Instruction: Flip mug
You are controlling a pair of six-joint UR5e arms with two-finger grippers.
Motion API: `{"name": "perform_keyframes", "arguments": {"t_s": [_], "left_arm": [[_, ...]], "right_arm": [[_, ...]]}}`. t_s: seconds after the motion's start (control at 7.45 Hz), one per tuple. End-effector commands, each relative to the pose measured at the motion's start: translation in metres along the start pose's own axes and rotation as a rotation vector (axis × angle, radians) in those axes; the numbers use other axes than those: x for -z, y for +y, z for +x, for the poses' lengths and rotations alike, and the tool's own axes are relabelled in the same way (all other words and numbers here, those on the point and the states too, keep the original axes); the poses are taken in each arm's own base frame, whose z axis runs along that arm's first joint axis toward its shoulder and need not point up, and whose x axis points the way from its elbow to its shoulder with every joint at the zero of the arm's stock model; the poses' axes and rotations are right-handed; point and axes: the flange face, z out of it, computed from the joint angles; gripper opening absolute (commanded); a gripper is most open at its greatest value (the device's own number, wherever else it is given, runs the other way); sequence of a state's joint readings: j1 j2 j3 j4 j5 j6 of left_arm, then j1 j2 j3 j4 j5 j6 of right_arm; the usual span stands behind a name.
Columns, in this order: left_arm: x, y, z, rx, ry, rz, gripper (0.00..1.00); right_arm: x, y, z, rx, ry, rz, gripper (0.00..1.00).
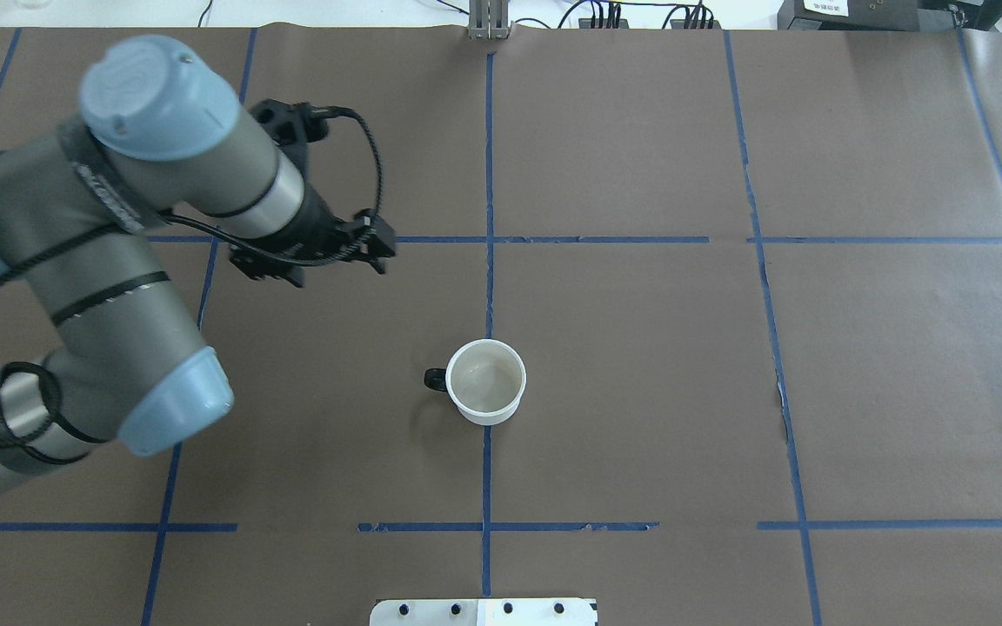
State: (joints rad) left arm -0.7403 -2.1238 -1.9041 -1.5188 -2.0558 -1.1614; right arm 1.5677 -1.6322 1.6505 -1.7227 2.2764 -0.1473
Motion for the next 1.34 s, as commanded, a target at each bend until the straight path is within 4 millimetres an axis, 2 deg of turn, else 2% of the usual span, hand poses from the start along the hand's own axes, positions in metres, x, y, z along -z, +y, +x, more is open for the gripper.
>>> {"name": "perform_keyframes", "arguments": {"t_s": [0.0, 0.13, 0.27, 0.4, 0.54, 0.67, 0.8, 0.94, 1.07, 1.21], "left_arm": [[0.033, -0.064, -0.147, -0.194, -0.131, 0.075, 1.00], [0.050, -0.080, -0.222, -0.275, -0.173, 0.053, 1.00], [0.073, -0.086, -0.308, -0.373, -0.205, 0.022, 1.00], [0.104, -0.088, -0.402, -0.456, -0.254, 0.012, 1.00], [0.116, -0.087, -0.492, -0.492, -0.295, -0.029, 1.00], [0.127, -0.080, -0.572, -0.480, -0.305, -0.039, 1.00], [0.136, -0.063, -0.624, -0.420, -0.304, -0.020, 1.00], [0.135, -0.055, -0.638, -0.411, -0.304, -0.009, 1.00], [0.133, -0.053, -0.639, -0.406, -0.301, -0.011, 1.00], [0.130, -0.049, -0.635, -0.392, -0.226, -0.010, 1.00]], "right_arm": [[0.000, 0.000, 0.000, 0.000, 0.000, 0.000, 1.00], [0.000, 0.000, 0.000, 0.000, 0.000, 0.000, 1.00], [0.000, 0.000, 0.000, 0.000, 0.000, 0.000, 1.00], [0.000, 0.000, 0.000, 0.000, 0.000, 0.000, 1.00], [0.000, 0.000, 0.000, 0.000, 0.000, 0.000, 1.00], [0.000, 0.000, 0.000, 0.000, 0.000, 0.000, 1.00], [0.000, 0.000, 0.000, 0.000, 0.000, 0.000, 1.00], [0.000, 0.000, 0.000, 0.000, 0.000, 0.000, 1.00], [0.000, 0.000, 0.000, 0.000, 0.000, 0.000, 1.00], [0.000, 0.000, 0.000, 0.000, 0.000, 0.000, 1.00]]}}
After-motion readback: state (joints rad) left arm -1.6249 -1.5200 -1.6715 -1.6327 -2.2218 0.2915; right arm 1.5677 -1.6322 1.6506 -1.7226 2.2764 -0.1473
